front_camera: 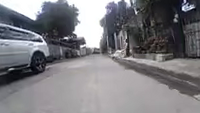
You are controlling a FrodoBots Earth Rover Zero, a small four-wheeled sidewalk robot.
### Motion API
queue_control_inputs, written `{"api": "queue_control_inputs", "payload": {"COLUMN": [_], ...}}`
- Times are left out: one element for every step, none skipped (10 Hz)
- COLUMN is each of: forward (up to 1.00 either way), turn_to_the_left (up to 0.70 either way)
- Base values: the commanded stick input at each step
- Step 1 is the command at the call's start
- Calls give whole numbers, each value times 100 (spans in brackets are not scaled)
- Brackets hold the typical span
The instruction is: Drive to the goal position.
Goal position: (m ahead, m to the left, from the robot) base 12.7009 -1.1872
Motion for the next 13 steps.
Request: {"api": "queue_control_inputs", "payload": {"forward": [85, 85, 85, 85, 85, 85, 85, 85, 85, 85, 85, 85, 85], "turn_to_the_left": [0, 0, 0, 0, 0, 0, 0, 0, 0, 0, 0, 0, -9]}}
